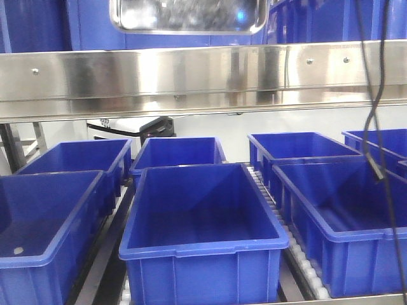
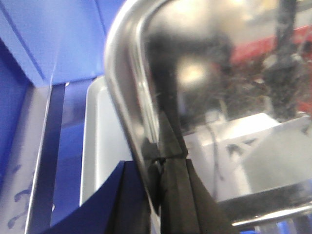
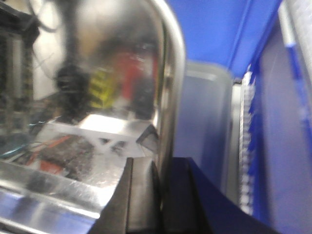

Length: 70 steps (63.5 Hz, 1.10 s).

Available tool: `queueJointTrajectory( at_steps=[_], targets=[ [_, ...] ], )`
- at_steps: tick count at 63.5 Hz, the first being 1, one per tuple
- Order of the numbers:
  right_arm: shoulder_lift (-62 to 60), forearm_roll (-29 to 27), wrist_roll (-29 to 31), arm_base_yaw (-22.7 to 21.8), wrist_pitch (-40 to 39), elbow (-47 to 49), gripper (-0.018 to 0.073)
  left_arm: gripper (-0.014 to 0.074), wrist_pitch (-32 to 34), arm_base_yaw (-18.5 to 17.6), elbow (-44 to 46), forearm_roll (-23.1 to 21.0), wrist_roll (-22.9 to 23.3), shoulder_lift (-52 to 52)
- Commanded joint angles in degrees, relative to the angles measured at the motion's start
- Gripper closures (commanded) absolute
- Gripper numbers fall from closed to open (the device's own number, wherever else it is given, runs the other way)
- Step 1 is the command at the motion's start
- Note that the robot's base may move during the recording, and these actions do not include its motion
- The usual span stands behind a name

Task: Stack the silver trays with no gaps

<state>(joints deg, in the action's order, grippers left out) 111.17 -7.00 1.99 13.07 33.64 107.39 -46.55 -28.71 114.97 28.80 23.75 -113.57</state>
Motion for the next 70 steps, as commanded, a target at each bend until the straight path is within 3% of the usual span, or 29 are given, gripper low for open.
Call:
queueJointTrajectory(
  at_steps=[1, 16, 32, 38, 45, 50, 61, 70],
  targets=[
    [-0.40, 0.53, 0.73, 0.16, -3.69, 0.58, 0.0638, 0.0601, -0.53, 1.01, 0.22, 3.40, -1.07, -0.48],
    [0.93, 0.64, 0.73, 0.20, -5.13, 0.58, 0.0638, 0.0573, -0.53, 1.11, 0.22, 3.03, -1.07, -0.48],
    [1.55, 0.64, 0.73, 0.20, -4.12, 0.58, 0.0631, 0.0346, 1.19, 1.36, 0.22, 3.03, -1.07, -0.57],
    [1.55, 0.53, 0.73, 0.20, -4.12, 0.58, 0.0519, 0.0265, 2.04, 1.60, 0.22, 2.92, -0.83, -0.57],
    [1.55, 0.53, 0.73, 0.20, -4.57, 0.58, 0.0270, 0.0207, 2.09, 1.84, 0.22, 3.04, -0.83, -0.57],
    [1.55, 0.53, 0.73, 0.20, -6.08, 0.58, 0.0149, 0.0200, 2.09, 2.15, 0.22, 2.90, -0.58, -0.57],
    [1.55, 0.53, 0.73, 0.20, -10.17, 0.58, 0.0126, 0.0203, 2.42, 2.50, 0.22, 3.31, -0.58, -0.57],
    [1.55, 0.53, 0.73, 0.20, -6.50, 4.27, 0.0126, 0.0203, 2.19, 2.50, 0.22, 3.41, 1.27, 1.05]
  ],
)
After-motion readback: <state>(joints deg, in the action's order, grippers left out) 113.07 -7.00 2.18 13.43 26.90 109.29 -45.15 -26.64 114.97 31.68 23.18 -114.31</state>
